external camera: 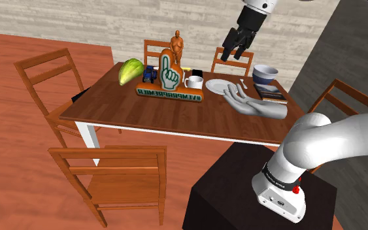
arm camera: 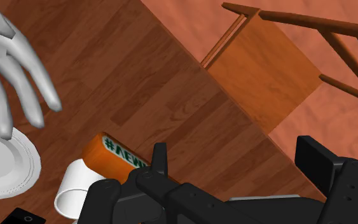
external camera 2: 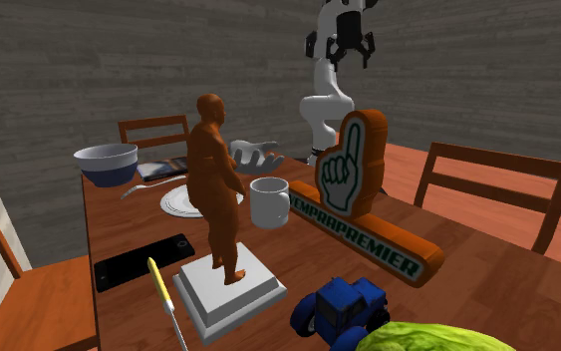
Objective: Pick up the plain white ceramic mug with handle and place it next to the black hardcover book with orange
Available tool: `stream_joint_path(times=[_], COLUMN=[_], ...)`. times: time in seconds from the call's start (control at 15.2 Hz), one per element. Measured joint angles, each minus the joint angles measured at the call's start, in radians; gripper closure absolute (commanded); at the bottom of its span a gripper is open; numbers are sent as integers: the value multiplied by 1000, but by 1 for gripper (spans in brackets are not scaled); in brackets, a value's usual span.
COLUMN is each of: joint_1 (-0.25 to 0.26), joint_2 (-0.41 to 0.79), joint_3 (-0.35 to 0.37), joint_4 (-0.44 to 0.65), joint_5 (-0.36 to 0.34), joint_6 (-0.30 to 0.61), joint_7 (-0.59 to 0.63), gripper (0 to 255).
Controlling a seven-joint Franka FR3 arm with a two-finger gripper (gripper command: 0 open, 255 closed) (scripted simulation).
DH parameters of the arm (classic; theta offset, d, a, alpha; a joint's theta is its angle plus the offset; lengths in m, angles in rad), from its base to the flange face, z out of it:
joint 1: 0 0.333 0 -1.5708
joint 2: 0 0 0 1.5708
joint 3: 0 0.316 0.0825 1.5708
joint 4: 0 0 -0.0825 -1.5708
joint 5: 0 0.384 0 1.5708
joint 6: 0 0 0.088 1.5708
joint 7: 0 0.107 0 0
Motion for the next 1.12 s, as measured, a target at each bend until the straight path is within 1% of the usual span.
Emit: stream_joint_path(times=[0.13,0.4,0.53,0.73,1.12], joint_1=[-1,-14,-22,-32,-49], joint_2=[12,98,155,242,439], joint_3=[-3,-36,-59,-89,-148], joint_4=[1,-12,10,13,82], joint_5=[-3,-26,-39,-54,-68], joint_6=[9,89,115,184,287], joint_7=[-4,-48,-75,-113,-187], gripper=[0,0,0,0,0])
